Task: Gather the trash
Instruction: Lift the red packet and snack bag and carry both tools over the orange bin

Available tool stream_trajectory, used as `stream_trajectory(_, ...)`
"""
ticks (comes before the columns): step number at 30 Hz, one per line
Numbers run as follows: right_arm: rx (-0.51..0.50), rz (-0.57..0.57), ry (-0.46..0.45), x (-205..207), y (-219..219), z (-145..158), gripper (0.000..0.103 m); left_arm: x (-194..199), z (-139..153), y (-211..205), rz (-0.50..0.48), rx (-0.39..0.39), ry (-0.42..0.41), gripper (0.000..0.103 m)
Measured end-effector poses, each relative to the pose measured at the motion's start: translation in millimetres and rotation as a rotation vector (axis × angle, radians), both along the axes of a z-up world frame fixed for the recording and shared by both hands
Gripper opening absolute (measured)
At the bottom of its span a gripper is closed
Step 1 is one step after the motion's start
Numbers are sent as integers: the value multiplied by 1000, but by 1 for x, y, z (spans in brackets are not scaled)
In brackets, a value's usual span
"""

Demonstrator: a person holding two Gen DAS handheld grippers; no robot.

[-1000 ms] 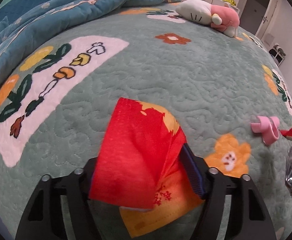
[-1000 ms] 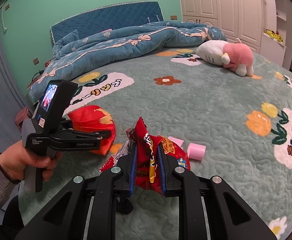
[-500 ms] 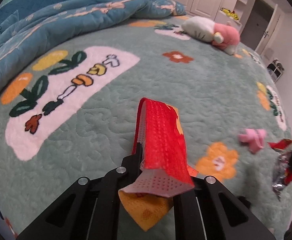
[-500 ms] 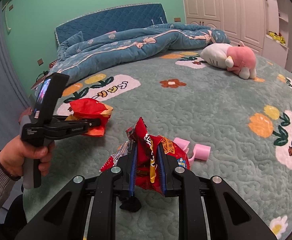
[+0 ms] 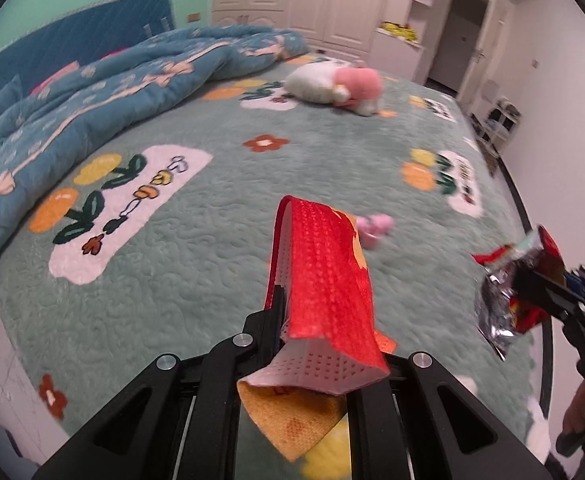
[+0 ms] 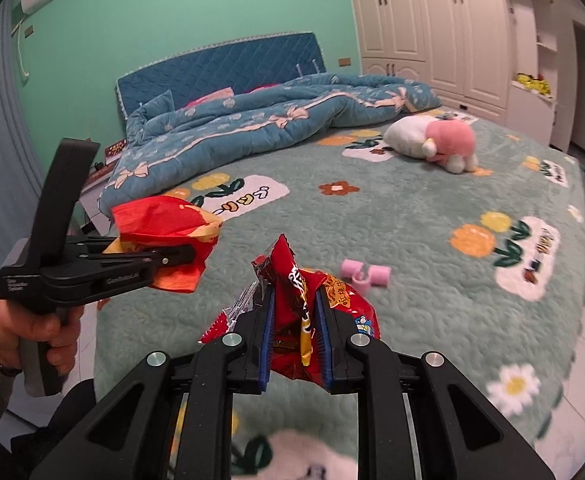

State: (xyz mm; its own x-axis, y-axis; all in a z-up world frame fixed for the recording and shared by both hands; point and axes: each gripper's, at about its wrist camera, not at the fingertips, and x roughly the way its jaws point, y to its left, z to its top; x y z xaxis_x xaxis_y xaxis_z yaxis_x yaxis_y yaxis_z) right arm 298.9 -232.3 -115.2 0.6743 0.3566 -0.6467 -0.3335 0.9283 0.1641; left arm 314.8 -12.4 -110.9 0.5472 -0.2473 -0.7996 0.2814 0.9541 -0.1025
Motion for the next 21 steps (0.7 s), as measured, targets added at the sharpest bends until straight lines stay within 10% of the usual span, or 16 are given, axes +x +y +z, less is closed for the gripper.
stream_trajectory(21,34,-456,-71,-236,-175,35,19,-159,29,-216,-558,-4,-33,11)
